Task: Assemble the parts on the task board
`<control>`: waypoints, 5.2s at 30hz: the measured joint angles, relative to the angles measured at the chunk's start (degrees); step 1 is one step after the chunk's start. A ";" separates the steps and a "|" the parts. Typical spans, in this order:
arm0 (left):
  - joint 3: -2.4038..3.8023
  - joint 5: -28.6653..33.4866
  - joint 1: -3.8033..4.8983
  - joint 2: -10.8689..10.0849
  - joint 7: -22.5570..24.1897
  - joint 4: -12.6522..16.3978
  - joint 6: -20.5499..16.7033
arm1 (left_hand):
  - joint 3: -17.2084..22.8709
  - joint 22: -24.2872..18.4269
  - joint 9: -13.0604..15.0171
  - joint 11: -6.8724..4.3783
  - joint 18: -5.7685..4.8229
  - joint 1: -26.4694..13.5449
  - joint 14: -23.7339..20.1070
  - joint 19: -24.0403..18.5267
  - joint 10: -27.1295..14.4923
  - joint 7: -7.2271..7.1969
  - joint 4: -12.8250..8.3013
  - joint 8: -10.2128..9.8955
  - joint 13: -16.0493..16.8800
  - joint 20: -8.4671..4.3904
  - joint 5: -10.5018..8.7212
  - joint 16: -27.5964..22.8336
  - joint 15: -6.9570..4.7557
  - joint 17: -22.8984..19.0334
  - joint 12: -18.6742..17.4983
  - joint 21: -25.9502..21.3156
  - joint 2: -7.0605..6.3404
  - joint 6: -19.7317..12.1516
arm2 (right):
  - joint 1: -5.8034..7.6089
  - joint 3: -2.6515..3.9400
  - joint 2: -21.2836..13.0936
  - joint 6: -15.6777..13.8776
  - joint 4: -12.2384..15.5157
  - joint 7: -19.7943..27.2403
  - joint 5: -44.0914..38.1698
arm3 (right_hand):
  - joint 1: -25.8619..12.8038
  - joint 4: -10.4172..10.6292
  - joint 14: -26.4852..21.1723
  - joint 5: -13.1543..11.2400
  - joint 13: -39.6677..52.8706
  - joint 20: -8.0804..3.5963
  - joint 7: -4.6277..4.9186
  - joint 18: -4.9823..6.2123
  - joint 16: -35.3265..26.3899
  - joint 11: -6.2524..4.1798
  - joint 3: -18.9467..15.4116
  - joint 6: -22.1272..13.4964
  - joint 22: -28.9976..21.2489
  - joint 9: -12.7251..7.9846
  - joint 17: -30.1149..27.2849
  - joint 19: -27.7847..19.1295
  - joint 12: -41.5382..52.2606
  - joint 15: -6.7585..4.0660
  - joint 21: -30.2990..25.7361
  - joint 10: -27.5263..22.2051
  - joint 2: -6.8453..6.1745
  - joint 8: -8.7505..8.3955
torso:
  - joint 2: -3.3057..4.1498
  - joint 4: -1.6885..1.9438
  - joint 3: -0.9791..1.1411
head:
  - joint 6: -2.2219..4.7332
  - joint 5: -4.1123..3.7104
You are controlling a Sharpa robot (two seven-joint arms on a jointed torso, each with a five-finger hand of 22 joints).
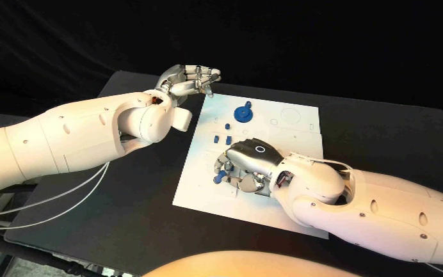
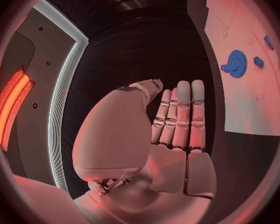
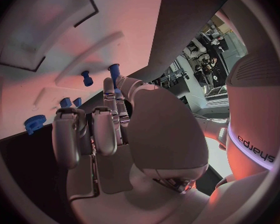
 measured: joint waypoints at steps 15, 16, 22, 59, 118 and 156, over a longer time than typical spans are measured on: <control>0.00 0.01 0.00 -0.05 -0.04 0.01 0.00 | 0.00 0.01 -0.01 0.00 0.00 0.00 0.00 0.00 0.00 0.00 0.00 0.00 0.00 0.00 0.00 0.00 0.00 0.00 0.00 0.00 0.00 0.00 | -0.32 -0.05 1.28 1.40 -0.04 -1.31 -2.62 | -1.43 -0.33 0.00 -0.13 0.06 0.00 0.40 0.00 0.00 0.31 0.33 -0.40 -0.01 2.02 -0.18 0.00 -0.56 0.00 -0.25 0.08 -0.73 -0.04 | -0.06 0.01 -0.06 | -0.14 0.05; 0.00 0.01 0.00 0.00 -0.04 -0.04 0.00 | 0.00 0.01 -0.01 0.00 0.00 0.00 0.00 0.00 0.00 0.00 0.00 0.00 0.00 0.00 0.00 0.00 0.00 0.00 0.00 0.00 0.00 0.00 | -0.33 -0.06 1.38 1.53 -0.03 -1.43 -2.76 | -1.58 -0.34 0.00 -0.34 0.05 0.00 0.60 0.00 0.00 0.48 0.33 -0.60 -0.01 2.92 -0.18 0.00 -0.82 0.00 -0.32 -0.15 -0.86 -0.04 | -0.07 0.00 -0.06 | -0.13 0.05; -0.05 0.01 0.00 0.24 -0.07 -0.23 0.00 | 0.00 0.01 -0.01 0.00 0.00 0.00 0.00 0.00 0.00 0.00 0.00 0.00 0.00 0.00 0.00 0.00 0.00 0.01 0.00 0.00 0.00 0.00 | -0.36 -0.06 1.74 2.30 -0.11 -2.20 -3.50 | -4.70 0.26 -0.11 -0.70 -0.22 0.21 1.91 0.00 0.00 0.83 0.55 -2.66 -0.02 3.24 -0.28 -0.21 -1.56 0.54 -0.72 -1.71 -1.63 -1.58 | -0.06 -0.02 -0.10 | -0.07 -0.10; -0.73 0.07 -0.02 0.20 -0.27 -0.55 0.04 | 0.00 -0.11 0.07 0.22 0.00 0.00 0.00 0.20 -0.21 0.00 0.00 0.00 -0.08 -0.20 0.00 -0.22 0.00 -0.17 -0.01 -0.34 0.00 0.00 | 2.96 0.92 -13.54 -8.86 8.28 -3.06 2.17 | -5.99 3.31 0.00 0.28 3.43 1.21 1.94 0.00 0.03 0.84 -9.59 -4.82 0.01 0.24 -1.10 -0.03 5.36 0.95 -1.68 -0.44 -2.56 -3.83 | -0.32 -0.13 0.01 | 1.39 -2.71; -1.40 0.40 -0.04 -1.03 -0.70 0.71 0.12 | 0.00 -0.21 0.16 0.00 0.00 0.00 0.00 0.20 -0.42 0.00 0.00 0.00 -0.11 -0.20 0.00 -0.22 0.00 -0.32 0.22 -0.33 0.00 0.00 | -3.53 -0.66 -24.21 -5.73 12.18 -23.05 16.28 | -15.83 5.31 0.09 9.15 66.35 -1.74 -1.76 -1.81 6.11 -2.99 -33.14 -4.81 0.02 10.82 4.69 -0.10 69.84 -1.95 6.90 9.32 4.16 7.33 | -1.05 -1.71 -0.14 | -0.31 -10.57; -1.41 0.43 -0.05 -0.77 -0.79 0.67 0.13 | 0.00 -0.26 0.21 0.00 0.00 0.00 0.00 0.20 -0.42 0.00 0.00 0.00 -0.10 -0.20 0.00 -0.22 0.00 -0.38 0.43 -0.67 0.00 0.00 | -2.56 -0.52 -19.45 -11.99 14.56 -23.70 19.16 | -12.22 5.40 0.10 16.68 66.33 -2.58 -1.43 -1.80 6.79 -3.92 -31.12 -3.81 -0.01 10.15 4.67 -0.10 71.51 -2.78 6.90 11.05 8.49 7.47 | -1.12 -1.64 -0.29 | -0.04 -10.26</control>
